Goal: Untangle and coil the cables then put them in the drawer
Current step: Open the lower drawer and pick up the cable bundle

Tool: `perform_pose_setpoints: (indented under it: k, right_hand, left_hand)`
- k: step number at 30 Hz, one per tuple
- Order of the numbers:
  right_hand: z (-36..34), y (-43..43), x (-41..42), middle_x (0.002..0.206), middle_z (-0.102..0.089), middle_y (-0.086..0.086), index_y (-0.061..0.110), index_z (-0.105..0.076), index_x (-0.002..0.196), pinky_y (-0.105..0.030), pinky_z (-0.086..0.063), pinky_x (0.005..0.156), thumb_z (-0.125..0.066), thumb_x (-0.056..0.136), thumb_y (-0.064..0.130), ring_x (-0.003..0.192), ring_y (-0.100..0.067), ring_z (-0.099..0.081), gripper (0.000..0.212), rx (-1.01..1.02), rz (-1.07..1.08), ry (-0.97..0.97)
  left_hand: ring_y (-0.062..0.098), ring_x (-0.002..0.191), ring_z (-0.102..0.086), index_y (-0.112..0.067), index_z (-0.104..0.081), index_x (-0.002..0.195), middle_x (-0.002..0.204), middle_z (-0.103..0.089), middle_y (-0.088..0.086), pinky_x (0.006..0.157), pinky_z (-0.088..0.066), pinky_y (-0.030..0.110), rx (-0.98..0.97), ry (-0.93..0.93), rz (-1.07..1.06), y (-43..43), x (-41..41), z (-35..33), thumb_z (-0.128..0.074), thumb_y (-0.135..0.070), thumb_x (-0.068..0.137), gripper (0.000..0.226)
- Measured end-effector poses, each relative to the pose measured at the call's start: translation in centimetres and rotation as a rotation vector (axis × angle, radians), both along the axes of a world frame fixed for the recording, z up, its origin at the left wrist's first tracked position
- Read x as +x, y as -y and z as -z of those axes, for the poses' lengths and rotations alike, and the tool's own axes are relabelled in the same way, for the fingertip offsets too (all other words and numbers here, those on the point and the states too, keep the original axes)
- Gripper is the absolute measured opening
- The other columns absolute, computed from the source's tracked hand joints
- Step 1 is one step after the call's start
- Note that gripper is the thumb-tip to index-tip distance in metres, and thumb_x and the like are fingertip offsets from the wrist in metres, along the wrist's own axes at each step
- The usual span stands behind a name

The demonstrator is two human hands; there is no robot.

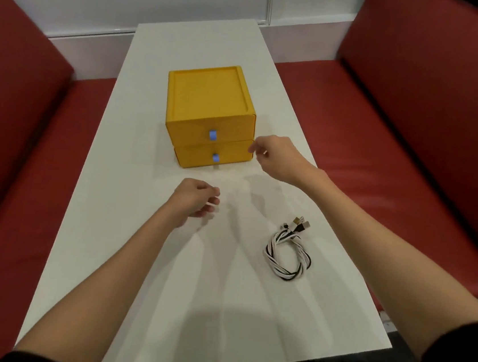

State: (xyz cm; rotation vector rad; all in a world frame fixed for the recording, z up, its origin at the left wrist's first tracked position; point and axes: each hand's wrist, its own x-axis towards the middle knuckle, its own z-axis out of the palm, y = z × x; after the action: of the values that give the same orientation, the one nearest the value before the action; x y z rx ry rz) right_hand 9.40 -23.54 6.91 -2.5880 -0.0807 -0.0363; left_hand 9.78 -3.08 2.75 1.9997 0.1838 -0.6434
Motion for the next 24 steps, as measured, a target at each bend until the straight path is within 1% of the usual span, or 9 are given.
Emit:
perform_pose_setpoints:
  k: [3, 6, 8, 9, 11, 13, 17, 20, 24]
  right_hand:
    - [-0.8, -1.6, 2.9, 0.121, -0.059, -0.019, 0.007, -0.057, 0.125, -0.043, -0.049, 0.087, -0.037, 0.086, -0.005, 0.107, -0.034, -0.057, 0.045, -0.103, -0.022, 0.108]
    - [-1.5, -3.1, 5.3, 0.122, -0.055, -0.017, 0.009, -0.045, 0.136, -0.04, -0.042, 0.083, -0.039, 0.088, -0.005, 0.108, -0.036, -0.051, 0.051, -0.287, -0.035, 0.226]
    - [-1.6, -3.8, 6.7, 0.128, -0.052, -0.015, 0.01, -0.038, 0.142, -0.038, -0.038, 0.086, -0.042, 0.089, -0.003, 0.112, -0.035, -0.049, 0.054, -0.383, -0.071, 0.27]
    - [-1.4, -3.9, 7.3, 0.129, -0.051, -0.014, 0.01, -0.036, 0.143, -0.039, -0.037, 0.089, -0.044, 0.09, -0.002, 0.115, -0.034, -0.048, 0.054, -0.427, -0.098, 0.265]
    - [-0.8, -4.0, 8.0, 0.132, -0.05, -0.012, 0.01, -0.035, 0.143, -0.04, -0.034, 0.096, -0.047, 0.092, 0.001, 0.12, -0.031, -0.047, 0.053, -0.488, -0.134, 0.204]
    - [-0.4, -3.9, 8.2, 0.133, -0.05, -0.012, 0.011, -0.037, 0.142, -0.039, -0.033, 0.099, -0.047, 0.092, -0.002, 0.12, -0.031, -0.048, 0.052, -0.475, -0.136, 0.171]
    - [-0.8, -3.8, 8.5, 0.131, -0.054, -0.016, 0.009, -0.046, 0.137, -0.039, -0.042, 0.091, -0.042, 0.088, -0.014, 0.112, -0.035, -0.056, 0.054, -0.436, -0.114, 0.158]
    - [-1.3, -4.0, 8.4, 0.135, -0.051, -0.018, 0.01, -0.043, 0.14, -0.041, -0.045, 0.089, -0.038, 0.081, -0.021, 0.113, -0.035, -0.056, 0.067, -0.434, -0.105, 0.127]
    - [-1.7, -4.1, 8.0, 0.139, -0.048, -0.015, 0.014, -0.039, 0.143, -0.037, -0.042, 0.087, -0.04, 0.08, -0.022, 0.119, -0.035, -0.052, 0.072, -0.466, -0.089, 0.131]
  left_hand:
    - [0.016, 0.067, -0.063, -0.005, -0.065, 0.107, 0.089, -0.069, 0.006, 0.06, -0.05, 0.023, -0.071, -0.022, -0.045, 0.4, 1.8, -0.7, -0.058, -0.02, 0.096, 0.02]
    - [0.019, 0.071, -0.065, -0.009, -0.058, 0.113, 0.094, -0.068, 0.007, 0.058, -0.051, 0.026, -0.155, -0.059, -0.137, 1.1, 3.3, -1.0, -0.055, -0.021, 0.097, 0.02]
    - [0.023, 0.079, -0.065, -0.011, -0.054, 0.114, 0.103, -0.066, 0.01, 0.057, -0.05, 0.027, -0.201, -0.085, -0.194, 1.6, 4.2, -1.0, -0.054, -0.024, 0.098, 0.021]
    - [0.023, 0.08, -0.065, -0.011, -0.053, 0.114, 0.105, -0.065, 0.01, 0.057, -0.05, 0.027, -0.22, -0.101, -0.216, 1.8, 4.6, -1.0, -0.055, -0.027, 0.097, 0.023]
    - [0.02, 0.074, -0.063, -0.012, -0.053, 0.114, 0.105, -0.063, 0.011, 0.056, -0.05, 0.029, -0.254, -0.136, -0.247, 2.4, 5.3, -0.8, -0.056, -0.031, 0.097, 0.026]
    - [0.019, 0.07, -0.062, -0.012, -0.053, 0.111, 0.104, -0.062, 0.011, 0.055, -0.049, 0.03, -0.268, -0.167, -0.266, 2.9, 6.0, -0.5, -0.055, -0.033, 0.097, 0.026]
    - [0.019, 0.068, -0.06, -0.011, -0.051, 0.098, 0.093, -0.061, 0.01, 0.054, -0.048, 0.03, -0.29, -0.216, -0.275, 3.9, 6.9, 0.1, -0.049, -0.03, 0.1, 0.02]
    - [0.018, 0.065, -0.059, -0.012, -0.051, 0.085, 0.085, -0.061, 0.007, 0.054, -0.047, 0.028, -0.297, -0.207, -0.32, 4.4, 7.7, 0.9, -0.047, -0.025, 0.101, 0.02]
    - [0.013, 0.062, -0.058, -0.012, -0.057, 0.075, 0.09, -0.065, 0.005, 0.053, -0.046, 0.024, -0.253, -0.158, -0.364, 4.4, 8.3, 2.0, -0.05, -0.017, 0.099, 0.026]
